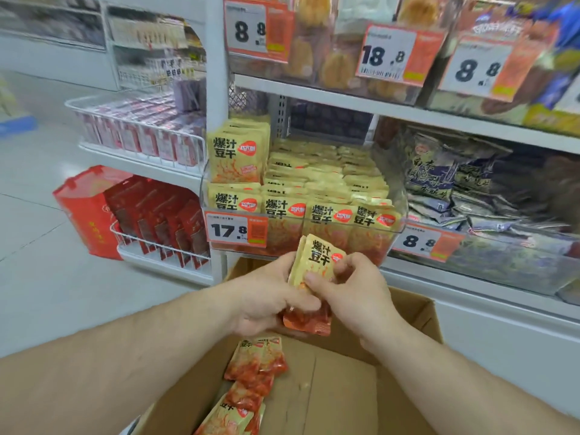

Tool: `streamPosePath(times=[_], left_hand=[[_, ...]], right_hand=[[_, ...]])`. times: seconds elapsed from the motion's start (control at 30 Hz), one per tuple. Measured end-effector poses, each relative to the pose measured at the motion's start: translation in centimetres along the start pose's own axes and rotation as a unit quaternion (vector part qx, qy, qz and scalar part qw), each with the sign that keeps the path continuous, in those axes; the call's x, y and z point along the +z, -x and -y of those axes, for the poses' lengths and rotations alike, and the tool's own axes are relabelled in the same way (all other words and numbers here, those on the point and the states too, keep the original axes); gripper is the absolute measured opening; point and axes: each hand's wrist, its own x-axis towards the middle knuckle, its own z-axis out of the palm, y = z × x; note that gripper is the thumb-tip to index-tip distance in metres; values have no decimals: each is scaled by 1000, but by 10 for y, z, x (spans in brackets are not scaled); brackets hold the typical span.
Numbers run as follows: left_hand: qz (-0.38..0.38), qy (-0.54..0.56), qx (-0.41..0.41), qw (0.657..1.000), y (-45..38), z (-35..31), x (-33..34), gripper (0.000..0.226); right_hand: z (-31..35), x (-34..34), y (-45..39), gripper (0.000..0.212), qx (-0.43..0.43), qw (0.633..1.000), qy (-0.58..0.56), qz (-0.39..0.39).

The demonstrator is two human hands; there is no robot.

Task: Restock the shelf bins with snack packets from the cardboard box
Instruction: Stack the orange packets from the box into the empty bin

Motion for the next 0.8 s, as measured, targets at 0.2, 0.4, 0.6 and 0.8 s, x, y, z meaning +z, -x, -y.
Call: streamPosePath(times=[0.2, 0.4, 0.6, 0.8], left_hand=[[-64, -52, 79, 993, -11, -6, 7, 74], [-59, -44, 91, 993, -14, -18, 4, 74], [-39, -50, 81, 995, -10, -29, 2, 71], [-19, -80, 75, 994, -5, -39, -1, 74]], right_hand=[[10, -15, -8, 69, -26, 997, -67, -41], [13, -29, -17, 45, 4, 974, -213, 73], [19, -45, -21, 31, -11, 959, -208, 191], [24, -45, -24, 27, 12, 953, -228, 196]])
